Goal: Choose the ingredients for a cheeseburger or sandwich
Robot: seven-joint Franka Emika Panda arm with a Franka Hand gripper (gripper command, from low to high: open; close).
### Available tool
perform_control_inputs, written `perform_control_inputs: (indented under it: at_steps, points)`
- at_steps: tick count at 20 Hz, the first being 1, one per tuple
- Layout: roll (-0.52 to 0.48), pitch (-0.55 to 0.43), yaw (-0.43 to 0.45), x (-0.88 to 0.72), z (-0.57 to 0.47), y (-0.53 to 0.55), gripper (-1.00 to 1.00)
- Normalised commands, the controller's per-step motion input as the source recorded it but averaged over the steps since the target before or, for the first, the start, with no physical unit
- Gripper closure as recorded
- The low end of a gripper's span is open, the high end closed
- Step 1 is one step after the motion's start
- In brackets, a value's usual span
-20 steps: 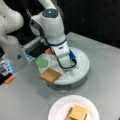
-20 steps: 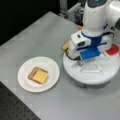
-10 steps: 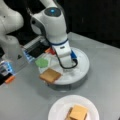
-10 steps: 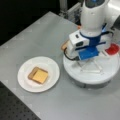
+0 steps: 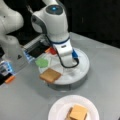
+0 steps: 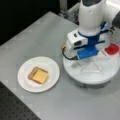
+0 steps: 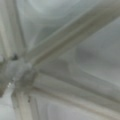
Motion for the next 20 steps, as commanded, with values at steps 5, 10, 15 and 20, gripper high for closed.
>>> perform_control_inputs:
  at_steps: [5, 10, 15, 20]
  points:
    - [-0.082, 0.252, 0.049, 0.27, 0.18, 0.02, -1.0]
    - [-0.096, 0.27, 0.01, 0.26, 0.32, 0.01, -1.0]
    - [-0.088, 0.219, -0.05, 0.21, 0.31, -0.02, -1.0]
    - [-0.15, 0.079, -0.321, 0.1, 0.26, -0.02, -1.0]
